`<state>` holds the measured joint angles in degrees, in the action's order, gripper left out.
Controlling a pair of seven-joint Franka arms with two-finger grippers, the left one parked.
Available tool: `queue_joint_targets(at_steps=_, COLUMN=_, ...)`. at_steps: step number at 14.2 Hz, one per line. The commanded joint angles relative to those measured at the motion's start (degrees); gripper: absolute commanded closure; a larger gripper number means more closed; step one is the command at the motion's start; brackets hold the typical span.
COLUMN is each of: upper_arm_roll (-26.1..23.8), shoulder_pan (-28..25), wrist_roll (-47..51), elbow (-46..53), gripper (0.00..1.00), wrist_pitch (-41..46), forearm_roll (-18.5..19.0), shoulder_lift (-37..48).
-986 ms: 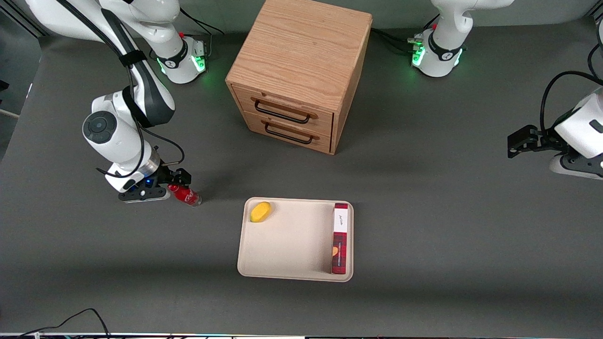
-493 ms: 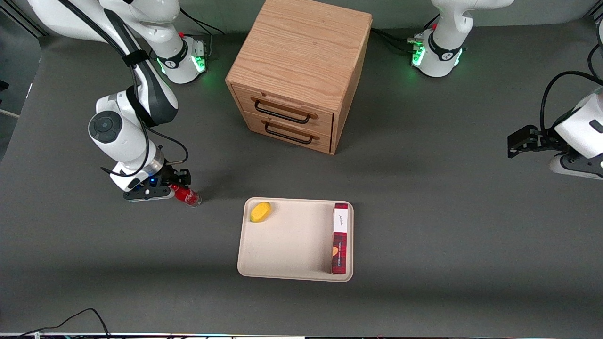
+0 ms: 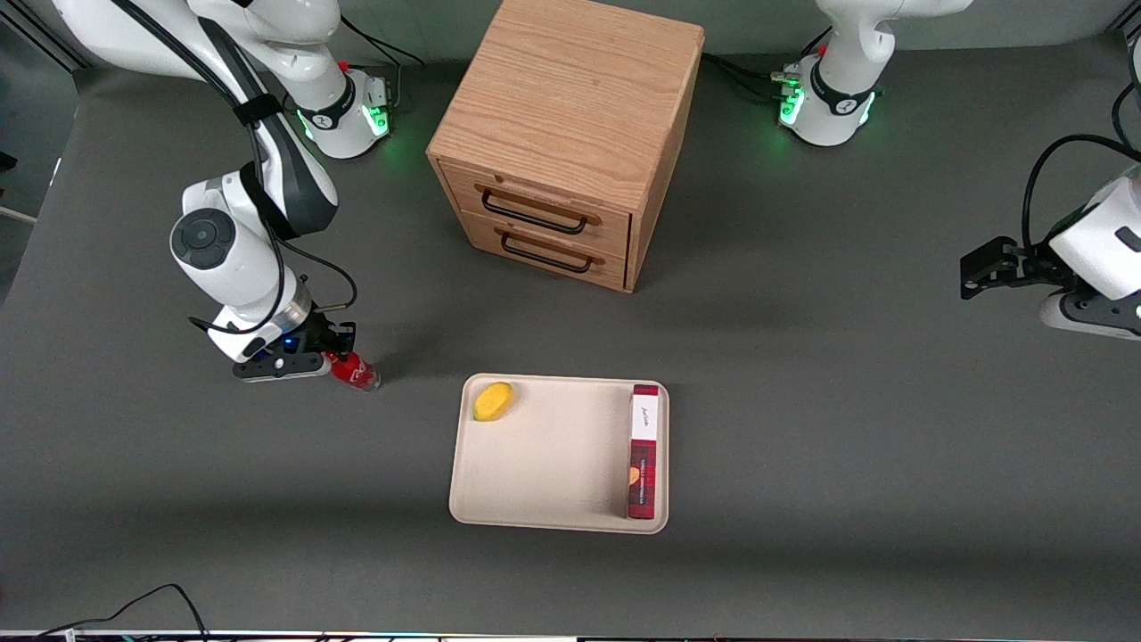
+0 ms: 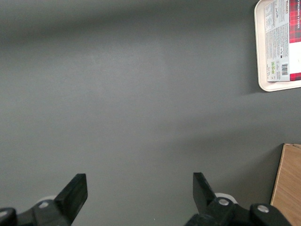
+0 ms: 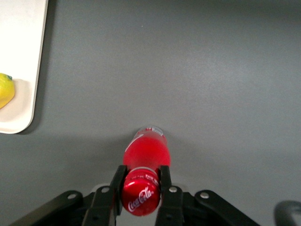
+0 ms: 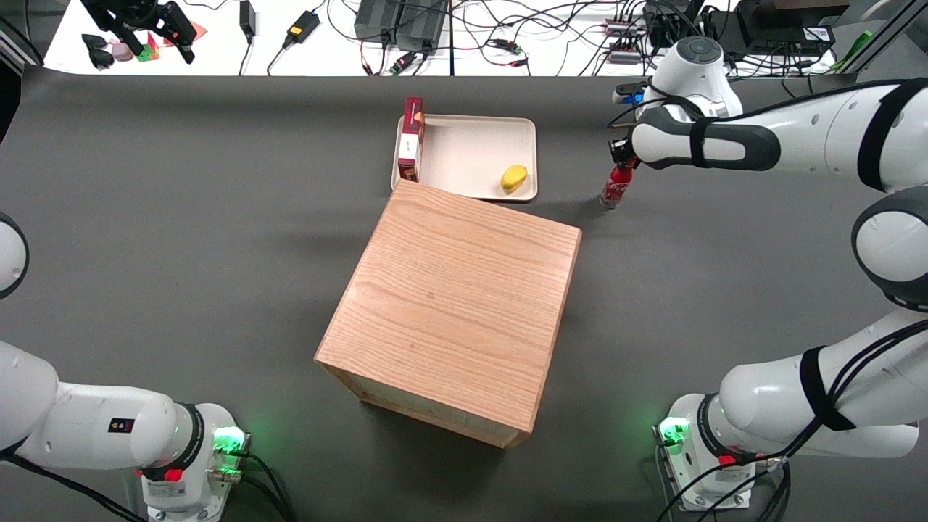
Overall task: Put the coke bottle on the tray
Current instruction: 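Close the right gripper around the bottle's neck, then lift the bottle and swing it upright toward the white tray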
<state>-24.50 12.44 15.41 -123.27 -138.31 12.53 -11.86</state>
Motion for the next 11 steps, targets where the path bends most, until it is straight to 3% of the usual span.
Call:
queue_joint_targets(at_steps=1, upper_arm_roll=-0.2, shoulder_pan=0.0, wrist_roll=1.7, elbow=2.8, gripper=1.0, wrist_pitch=4.4, forearm_roll=2.1, shoulder_lift=1.8)
queue_joint_targets(at_steps=7, upper_arm_roll=-2.7, shoulder_pan=0.1, wrist_roll=0.5, elbow=26.5, gripper=1.0, wrist_pitch=36.5, forearm_roll=0.7, shoulder_lift=2.4)
queue_joint_targets(at_steps=9, upper_arm_roll=-3.3, shoulder_pan=0.1, wrist_roll=-0.5, elbow=35.9, gripper=1.0, wrist_pitch=46.2, forearm_roll=-2.8, shoulder_lift=2.3)
queue_joint_targets(at_steps=11, upper_arm_roll=-3.3, shoulder_pan=0.1, wrist_roll=-1.6, elbow=43.7, gripper=1.0, wrist_pitch=54.7, forearm_roll=-3.9, shoulder_lift=2.3)
